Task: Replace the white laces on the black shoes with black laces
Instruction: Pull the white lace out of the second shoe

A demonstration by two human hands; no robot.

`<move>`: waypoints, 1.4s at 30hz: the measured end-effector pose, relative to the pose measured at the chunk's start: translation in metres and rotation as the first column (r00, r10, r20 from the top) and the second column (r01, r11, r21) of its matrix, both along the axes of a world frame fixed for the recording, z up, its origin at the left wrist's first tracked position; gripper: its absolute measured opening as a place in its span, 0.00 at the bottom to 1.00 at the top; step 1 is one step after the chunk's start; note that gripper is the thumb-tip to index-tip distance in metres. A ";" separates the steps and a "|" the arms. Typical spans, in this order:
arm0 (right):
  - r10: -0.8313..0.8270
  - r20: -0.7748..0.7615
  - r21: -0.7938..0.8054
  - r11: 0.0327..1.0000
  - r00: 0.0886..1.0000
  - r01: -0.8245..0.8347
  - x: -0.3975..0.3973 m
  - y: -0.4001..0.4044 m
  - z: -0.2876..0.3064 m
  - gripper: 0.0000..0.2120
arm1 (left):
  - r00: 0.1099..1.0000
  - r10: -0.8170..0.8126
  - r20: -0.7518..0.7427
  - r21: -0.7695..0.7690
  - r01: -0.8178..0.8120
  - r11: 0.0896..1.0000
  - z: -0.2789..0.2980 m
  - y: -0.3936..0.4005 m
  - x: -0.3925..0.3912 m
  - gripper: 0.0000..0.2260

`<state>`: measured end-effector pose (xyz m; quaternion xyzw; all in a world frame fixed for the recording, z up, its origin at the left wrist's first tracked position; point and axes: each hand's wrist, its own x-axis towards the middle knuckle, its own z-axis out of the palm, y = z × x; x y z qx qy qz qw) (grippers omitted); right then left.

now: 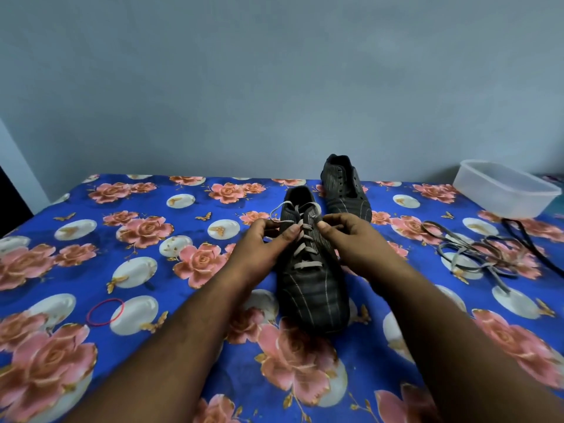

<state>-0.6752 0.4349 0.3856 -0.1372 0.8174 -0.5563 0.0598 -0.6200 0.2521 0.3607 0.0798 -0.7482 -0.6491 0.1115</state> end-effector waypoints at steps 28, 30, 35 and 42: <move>0.062 -0.212 -0.004 0.998 0.975 -0.064 -0.014 0.026 -0.019 0.21 | 1.000 -0.006 -0.026 -0.013 0.006 1.000 0.005 0.008 0.001 0.24; 0.016 -0.302 -0.021 1.000 0.953 -0.024 -0.014 0.025 -0.021 0.21 | 0.997 0.040 -0.062 0.007 -0.040 0.999 0.007 0.006 0.000 0.20; 0.053 -0.286 -0.131 0.987 0.957 -0.094 -0.011 0.018 -0.025 0.10 | 0.993 0.047 -0.106 0.177 -0.028 0.984 0.011 0.005 -0.002 0.10; 0.169 -0.002 -0.515 0.844 0.986 -0.146 -0.001 0.017 -0.008 0.07 | 0.969 -0.023 -0.245 0.528 0.153 0.835 0.024 0.001 0.004 0.11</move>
